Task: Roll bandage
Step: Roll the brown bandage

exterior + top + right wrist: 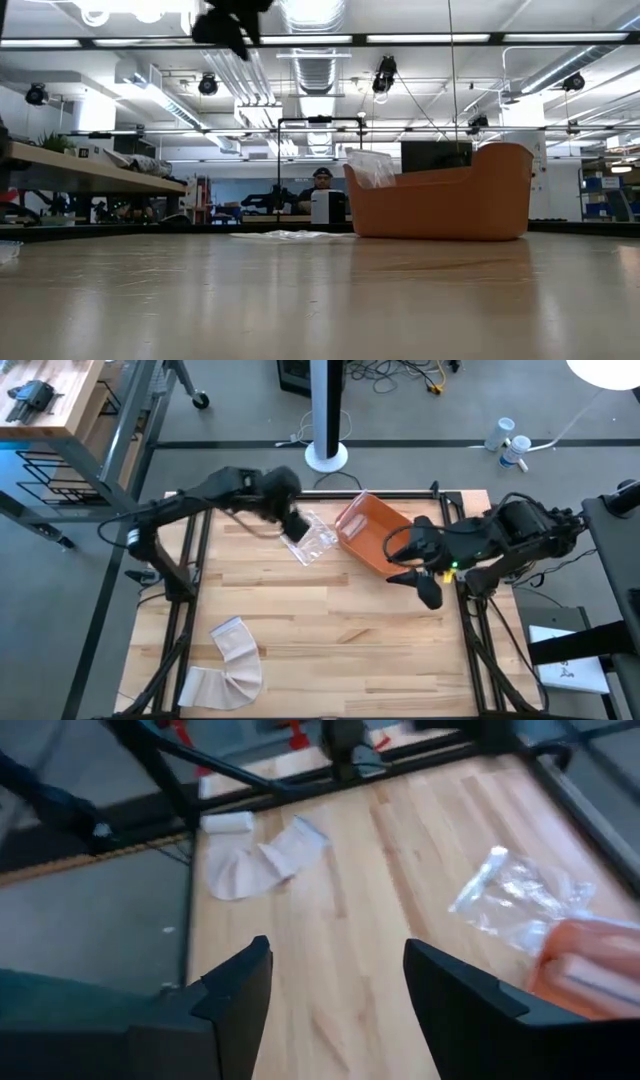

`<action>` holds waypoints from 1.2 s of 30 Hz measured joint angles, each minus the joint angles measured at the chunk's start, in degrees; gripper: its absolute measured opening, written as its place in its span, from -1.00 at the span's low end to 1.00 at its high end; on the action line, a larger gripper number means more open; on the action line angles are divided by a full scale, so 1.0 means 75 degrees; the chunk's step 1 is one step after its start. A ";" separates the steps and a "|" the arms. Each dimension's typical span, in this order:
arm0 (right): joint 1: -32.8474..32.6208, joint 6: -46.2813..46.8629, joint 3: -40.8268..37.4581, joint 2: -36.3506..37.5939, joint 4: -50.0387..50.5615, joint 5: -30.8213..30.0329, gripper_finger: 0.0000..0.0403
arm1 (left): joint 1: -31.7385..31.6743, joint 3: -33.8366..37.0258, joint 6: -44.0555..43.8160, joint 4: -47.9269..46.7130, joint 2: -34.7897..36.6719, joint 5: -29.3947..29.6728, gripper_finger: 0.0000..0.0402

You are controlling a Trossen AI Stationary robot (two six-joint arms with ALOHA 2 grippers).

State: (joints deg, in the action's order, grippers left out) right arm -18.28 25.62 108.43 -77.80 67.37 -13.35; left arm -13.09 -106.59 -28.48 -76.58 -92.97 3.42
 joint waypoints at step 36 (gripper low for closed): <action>-0.3321 0.5030 -0.1143 -0.3024 -0.0457 -0.1169 0.05 | 0.7427 0.7107 -0.8872 0.3624 0.1909 -0.4242 0.20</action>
State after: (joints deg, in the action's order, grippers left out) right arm -43.19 63.34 99.85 -100.48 63.94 -22.11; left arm 42.61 -53.29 -95.02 -49.39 -78.65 -28.39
